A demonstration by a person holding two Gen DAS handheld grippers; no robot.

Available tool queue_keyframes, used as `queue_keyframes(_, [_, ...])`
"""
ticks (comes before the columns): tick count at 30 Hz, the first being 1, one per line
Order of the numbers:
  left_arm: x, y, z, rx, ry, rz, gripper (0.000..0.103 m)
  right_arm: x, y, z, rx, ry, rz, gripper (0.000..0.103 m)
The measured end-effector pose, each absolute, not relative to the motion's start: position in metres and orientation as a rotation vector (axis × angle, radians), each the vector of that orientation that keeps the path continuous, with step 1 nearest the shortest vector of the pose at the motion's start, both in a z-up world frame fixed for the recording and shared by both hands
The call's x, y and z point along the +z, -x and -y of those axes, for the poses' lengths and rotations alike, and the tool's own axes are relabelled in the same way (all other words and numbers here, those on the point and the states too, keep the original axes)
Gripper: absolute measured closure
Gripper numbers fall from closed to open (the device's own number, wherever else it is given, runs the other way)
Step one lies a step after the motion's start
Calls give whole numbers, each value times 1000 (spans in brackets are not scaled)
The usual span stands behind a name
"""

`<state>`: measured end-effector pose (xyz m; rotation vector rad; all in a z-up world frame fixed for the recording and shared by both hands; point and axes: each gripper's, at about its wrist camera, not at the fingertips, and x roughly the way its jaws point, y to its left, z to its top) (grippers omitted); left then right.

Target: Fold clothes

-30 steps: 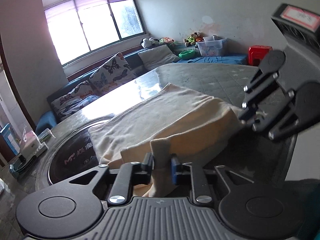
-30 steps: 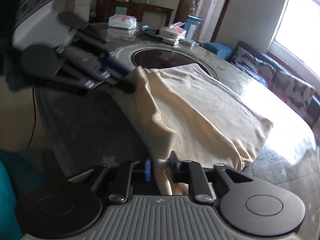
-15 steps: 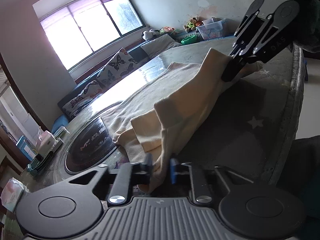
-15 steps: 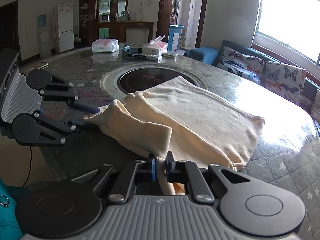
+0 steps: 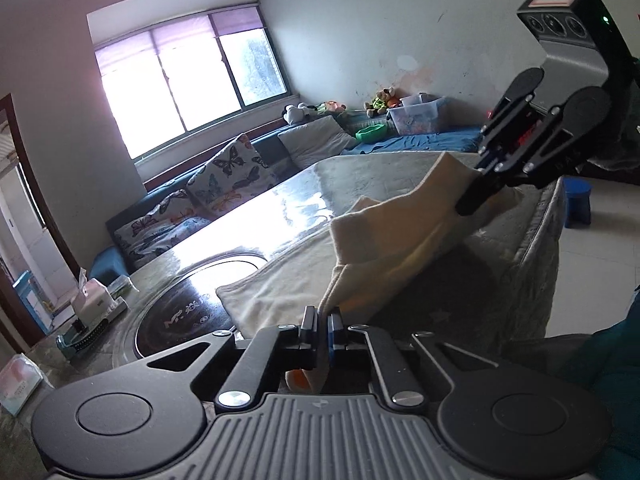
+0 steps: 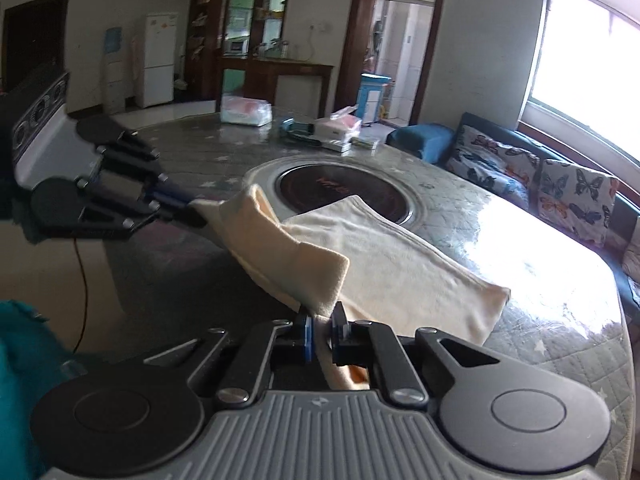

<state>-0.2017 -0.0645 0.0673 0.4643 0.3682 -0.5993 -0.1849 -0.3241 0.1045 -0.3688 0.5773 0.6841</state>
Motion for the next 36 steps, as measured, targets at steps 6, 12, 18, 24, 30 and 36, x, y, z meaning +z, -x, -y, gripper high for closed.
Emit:
queue_keyframes(6, [74,164,74,-551,-437,-372,98,110,173,322,664,351,-595,96])
queue_keyframes(12, [85,104,89,-481,-420,-379,98,125,114,327,634,310,-605,96])
queue_keyframes(18, [77,27,112,-409,-387,-479,98,125,40,330,602,287,-657,95])
queue_keyframes(24, [49,-36,134,-359,-403,-564,97,99,-22,328,549,262,-728,95])
queue_keyframes(30, [17,-70,145,-318,-370,-638,91,56,-60,335,458,139,-775,93])
queue_keyframes(36, [13,-73,143,-281,-362,-646,77,40,-73,361,351,-19,-765,86])
